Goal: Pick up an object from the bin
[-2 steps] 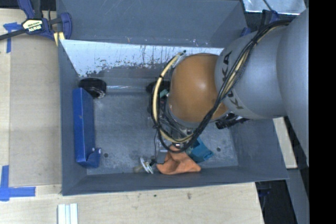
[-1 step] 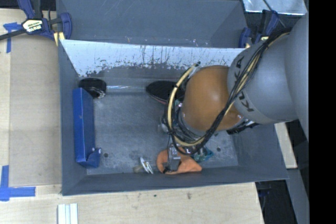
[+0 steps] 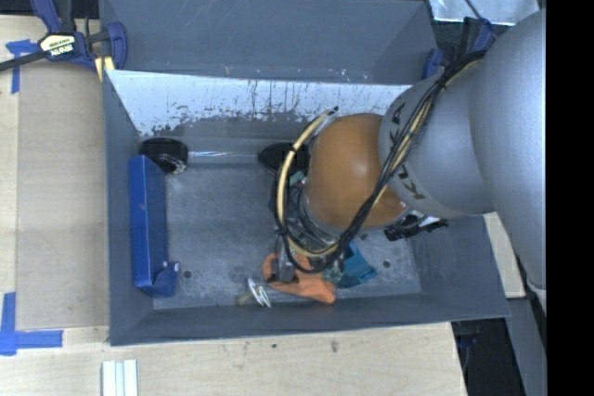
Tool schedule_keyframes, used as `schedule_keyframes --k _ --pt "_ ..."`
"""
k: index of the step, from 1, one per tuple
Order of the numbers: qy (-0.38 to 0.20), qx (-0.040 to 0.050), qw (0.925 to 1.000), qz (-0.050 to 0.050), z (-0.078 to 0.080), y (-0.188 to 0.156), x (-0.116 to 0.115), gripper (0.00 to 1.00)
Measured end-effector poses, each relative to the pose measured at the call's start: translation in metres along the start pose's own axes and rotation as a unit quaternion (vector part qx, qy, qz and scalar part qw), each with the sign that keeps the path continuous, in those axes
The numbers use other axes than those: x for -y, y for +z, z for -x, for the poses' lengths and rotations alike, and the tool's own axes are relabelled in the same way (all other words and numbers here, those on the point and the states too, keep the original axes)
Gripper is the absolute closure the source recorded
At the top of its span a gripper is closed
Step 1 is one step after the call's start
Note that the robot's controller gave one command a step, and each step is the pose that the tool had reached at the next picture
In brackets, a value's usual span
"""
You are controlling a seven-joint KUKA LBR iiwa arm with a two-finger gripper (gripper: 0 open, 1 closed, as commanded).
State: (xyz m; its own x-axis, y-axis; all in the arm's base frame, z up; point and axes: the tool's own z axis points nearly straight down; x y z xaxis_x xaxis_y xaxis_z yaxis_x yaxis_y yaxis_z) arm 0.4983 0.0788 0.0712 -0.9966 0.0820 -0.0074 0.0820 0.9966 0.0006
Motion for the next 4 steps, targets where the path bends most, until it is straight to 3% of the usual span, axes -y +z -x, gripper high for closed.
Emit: schedule_keyframes --k 1,2,3,4 --pt "0.0 0.0001 1.0 0.001 0.0 0.0 -0.001 1.0" --pt "-0.011 -0.0037 0.9999 0.0 0.0 -0.038 0.009 1.0" --pt "-0.014 -0.0055 0.9999 0.0 0.003 -0.049 0.013 1.0" --pt "-0.036 0.0012 0.9994 0.0 0.02 -0.06 0.025 1.0"
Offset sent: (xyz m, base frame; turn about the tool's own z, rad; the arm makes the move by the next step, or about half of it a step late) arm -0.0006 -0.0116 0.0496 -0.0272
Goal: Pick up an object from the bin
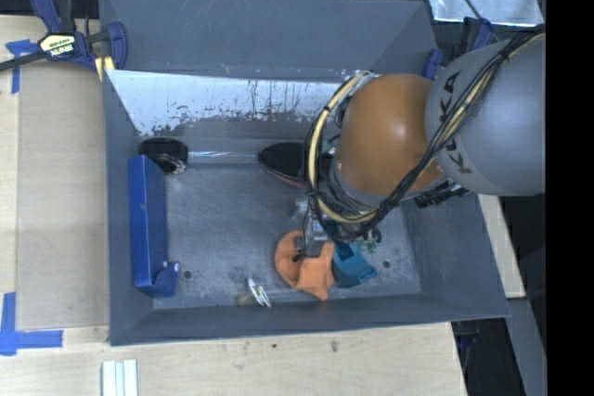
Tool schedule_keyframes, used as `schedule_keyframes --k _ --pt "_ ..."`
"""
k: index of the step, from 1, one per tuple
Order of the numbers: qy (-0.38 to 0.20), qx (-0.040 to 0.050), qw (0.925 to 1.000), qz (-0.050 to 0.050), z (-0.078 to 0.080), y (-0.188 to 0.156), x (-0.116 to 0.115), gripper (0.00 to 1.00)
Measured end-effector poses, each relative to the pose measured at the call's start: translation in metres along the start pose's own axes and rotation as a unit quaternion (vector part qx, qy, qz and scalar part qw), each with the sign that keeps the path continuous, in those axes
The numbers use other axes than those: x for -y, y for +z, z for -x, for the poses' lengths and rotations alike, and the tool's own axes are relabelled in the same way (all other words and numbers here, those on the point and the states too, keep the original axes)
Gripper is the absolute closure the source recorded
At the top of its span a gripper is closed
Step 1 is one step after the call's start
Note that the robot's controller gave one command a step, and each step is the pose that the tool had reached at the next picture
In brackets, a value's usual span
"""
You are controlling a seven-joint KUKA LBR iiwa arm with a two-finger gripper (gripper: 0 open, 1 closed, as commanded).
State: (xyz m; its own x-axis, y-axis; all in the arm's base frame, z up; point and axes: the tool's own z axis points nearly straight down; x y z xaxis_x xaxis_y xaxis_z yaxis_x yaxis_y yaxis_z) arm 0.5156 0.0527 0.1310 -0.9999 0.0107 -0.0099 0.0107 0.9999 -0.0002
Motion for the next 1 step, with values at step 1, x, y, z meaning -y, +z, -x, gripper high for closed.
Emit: schedule_keyframes --k 1 --pt "-0.089 -0.002 0.996 0.003 0.0457 0.0466 0.0399 1.0"
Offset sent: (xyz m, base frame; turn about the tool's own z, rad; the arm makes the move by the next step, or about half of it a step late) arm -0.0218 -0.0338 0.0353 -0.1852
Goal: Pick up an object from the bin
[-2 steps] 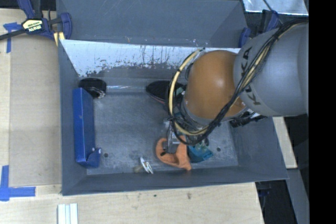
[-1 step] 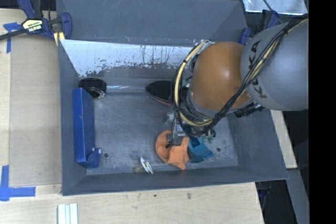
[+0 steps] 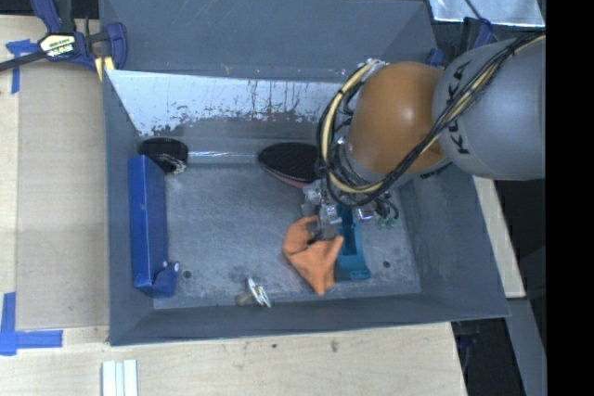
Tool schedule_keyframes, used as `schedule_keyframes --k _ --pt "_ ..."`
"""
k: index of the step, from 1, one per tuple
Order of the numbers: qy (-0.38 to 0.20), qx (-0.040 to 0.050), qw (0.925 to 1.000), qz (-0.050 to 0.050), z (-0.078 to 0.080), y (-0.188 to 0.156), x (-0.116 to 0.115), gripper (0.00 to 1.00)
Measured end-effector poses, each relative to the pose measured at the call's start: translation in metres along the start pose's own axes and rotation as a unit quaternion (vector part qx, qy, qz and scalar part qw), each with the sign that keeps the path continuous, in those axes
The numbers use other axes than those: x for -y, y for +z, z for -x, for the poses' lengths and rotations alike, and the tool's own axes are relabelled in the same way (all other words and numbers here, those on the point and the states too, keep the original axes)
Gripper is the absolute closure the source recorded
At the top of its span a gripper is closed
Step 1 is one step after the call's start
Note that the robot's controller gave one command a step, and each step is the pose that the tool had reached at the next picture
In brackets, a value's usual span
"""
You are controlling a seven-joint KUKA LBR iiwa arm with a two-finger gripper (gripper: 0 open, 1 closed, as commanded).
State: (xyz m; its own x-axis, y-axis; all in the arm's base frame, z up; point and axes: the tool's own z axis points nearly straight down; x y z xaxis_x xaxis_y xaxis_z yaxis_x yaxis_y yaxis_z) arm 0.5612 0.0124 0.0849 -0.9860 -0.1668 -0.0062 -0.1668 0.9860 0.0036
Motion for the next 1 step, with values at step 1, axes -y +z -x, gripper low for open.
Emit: schedule_keyframes --k 1 --pt "-0.003 -0.007 1.0 -0.001 -0.0207 -0.0156 0.0071 1.0"
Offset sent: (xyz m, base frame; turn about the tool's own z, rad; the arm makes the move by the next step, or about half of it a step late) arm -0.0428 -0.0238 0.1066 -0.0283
